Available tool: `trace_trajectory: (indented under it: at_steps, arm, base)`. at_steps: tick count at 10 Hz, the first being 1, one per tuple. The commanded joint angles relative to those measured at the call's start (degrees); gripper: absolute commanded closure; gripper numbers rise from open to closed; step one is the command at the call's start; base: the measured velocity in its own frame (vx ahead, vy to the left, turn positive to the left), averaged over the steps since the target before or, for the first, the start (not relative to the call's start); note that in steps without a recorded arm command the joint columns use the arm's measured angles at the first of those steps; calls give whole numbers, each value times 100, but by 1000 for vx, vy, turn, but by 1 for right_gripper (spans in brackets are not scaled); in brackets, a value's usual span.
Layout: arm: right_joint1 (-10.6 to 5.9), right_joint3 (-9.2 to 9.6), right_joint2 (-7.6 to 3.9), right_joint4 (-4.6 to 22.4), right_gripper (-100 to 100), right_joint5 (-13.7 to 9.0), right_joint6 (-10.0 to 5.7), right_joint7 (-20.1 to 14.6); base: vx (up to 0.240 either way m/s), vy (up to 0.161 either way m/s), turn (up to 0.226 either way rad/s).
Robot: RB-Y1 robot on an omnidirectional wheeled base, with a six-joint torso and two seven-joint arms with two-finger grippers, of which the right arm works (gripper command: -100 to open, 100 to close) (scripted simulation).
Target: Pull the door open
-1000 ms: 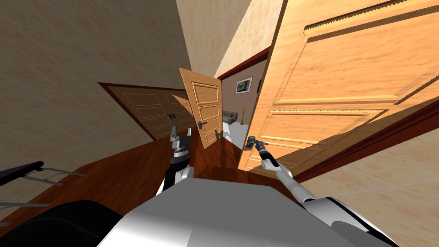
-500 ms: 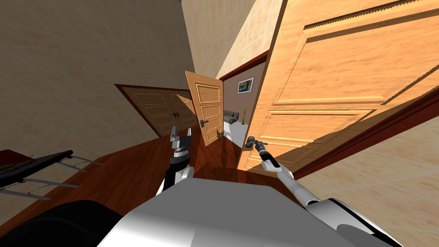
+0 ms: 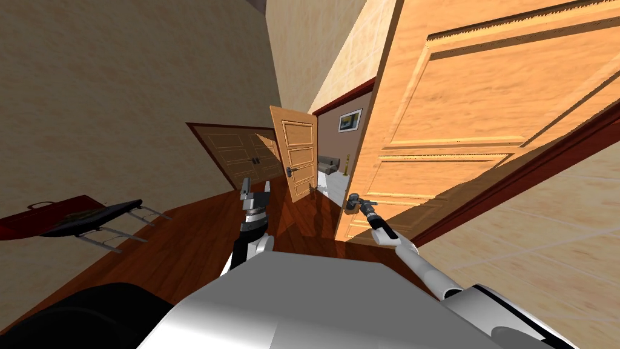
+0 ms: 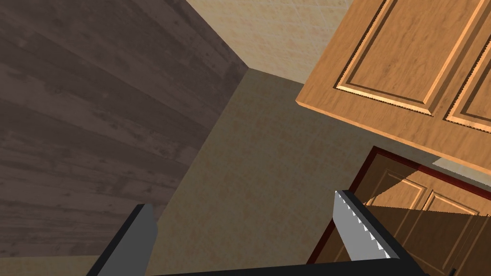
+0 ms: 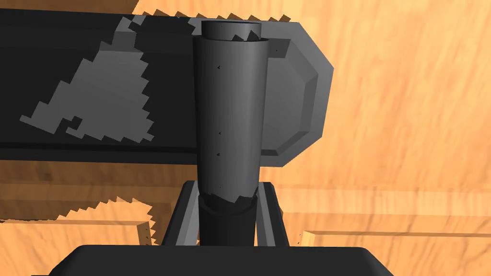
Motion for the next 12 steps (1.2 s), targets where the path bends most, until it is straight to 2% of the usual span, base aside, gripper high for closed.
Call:
trace_trajectory:
  at_steps: [1, 3, 4, 5, 8, 10, 12]
  arm:
    - [40, 117, -83, -61, 100, -20, -53, -74]
    - [84, 234, -167, -135, 100, -41, -97, -145]
    - [57, 206, -129, -109, 100, -30, -79, -121]
    - [137, 357, -247, -190, 100, -67, -172, -200]
    - [232, 537, -420, -299, 100, -123, -302, -300]
    - [337, 737, -612, -419, 100, -185, -447, -412]
    - [408, 873, -742, -501, 100, -227, -545, -487]
  base:
    - [-170, -91, 90]
    - [-178, -74, 77]
    - [-84, -25, 28]
    - [-116, -54, 106]
    - [-161, -83, 102]
    - [-176, -90, 110]
    - [-175, -70, 84]
